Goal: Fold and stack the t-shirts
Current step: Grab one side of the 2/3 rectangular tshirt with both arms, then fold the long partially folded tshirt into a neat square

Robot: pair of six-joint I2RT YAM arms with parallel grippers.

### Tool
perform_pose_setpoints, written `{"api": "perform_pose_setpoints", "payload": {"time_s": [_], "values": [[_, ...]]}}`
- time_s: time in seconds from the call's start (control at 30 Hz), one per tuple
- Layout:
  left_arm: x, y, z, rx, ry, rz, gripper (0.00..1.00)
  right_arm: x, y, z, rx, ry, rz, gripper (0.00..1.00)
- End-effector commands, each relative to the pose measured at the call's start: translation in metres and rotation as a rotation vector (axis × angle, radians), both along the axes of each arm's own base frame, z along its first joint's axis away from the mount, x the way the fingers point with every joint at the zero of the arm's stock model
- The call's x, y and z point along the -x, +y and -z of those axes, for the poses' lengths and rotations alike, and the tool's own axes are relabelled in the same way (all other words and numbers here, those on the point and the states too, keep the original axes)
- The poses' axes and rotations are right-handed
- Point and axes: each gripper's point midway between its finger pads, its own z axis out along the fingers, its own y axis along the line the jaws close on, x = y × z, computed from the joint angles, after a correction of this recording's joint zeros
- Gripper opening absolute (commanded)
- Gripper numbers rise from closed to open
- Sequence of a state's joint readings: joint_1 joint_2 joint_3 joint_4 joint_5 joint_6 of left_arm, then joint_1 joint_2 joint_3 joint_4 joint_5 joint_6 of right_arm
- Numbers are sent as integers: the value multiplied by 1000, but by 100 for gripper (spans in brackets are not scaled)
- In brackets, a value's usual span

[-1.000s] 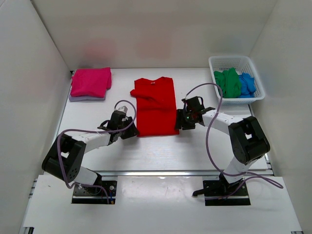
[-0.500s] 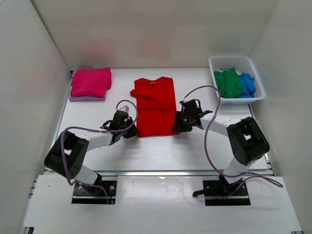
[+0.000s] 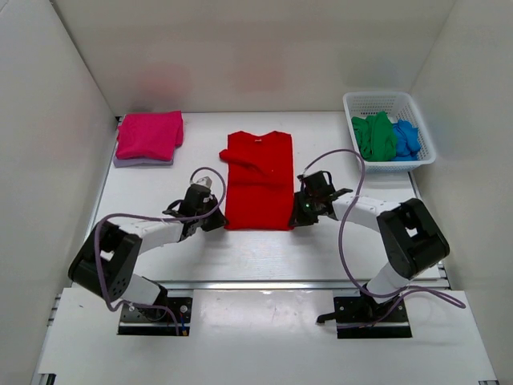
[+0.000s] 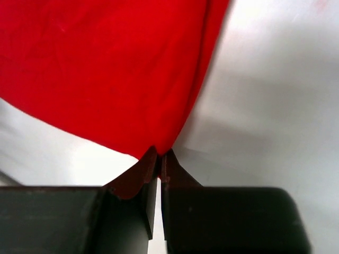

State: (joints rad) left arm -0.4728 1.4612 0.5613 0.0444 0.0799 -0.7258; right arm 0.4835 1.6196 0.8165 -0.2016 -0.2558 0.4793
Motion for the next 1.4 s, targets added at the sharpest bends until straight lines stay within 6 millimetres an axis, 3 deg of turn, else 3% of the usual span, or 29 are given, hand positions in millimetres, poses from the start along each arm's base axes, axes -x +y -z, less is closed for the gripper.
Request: {"api": "perform_pose_setpoints", "payload": {"time_s": [0.0, 0.2, 0.33, 0.6, 0.8, 0.9, 1.07, 1.37], "values": [[19, 11, -10, -22, 15, 25, 0, 31, -1, -4, -13, 59, -68, 0], [81, 27, -7, -40, 110, 72, 0, 82, 5, -8, -12, 110, -150, 0], [104, 37, -15, -26, 120, 72, 0, 113, 4, -13, -53, 125, -147, 0], [130, 42, -51, 56, 83, 82, 0, 141, 1, -47, -170, 111, -152, 0], [156, 38, -55, 111, 151, 117, 0, 149, 4, -70, -181, 131, -198, 1], [154, 41, -65, 120, 122, 98, 0, 148, 5, -79, -174, 113, -219, 0], [131, 38, -109, 143, 32, 71, 0, 133, 6, -101, -189, 84, -214, 0], [101, 26, -136, 140, -7, 89, 0, 103, 11, -130, -199, 52, -248, 0]]}}
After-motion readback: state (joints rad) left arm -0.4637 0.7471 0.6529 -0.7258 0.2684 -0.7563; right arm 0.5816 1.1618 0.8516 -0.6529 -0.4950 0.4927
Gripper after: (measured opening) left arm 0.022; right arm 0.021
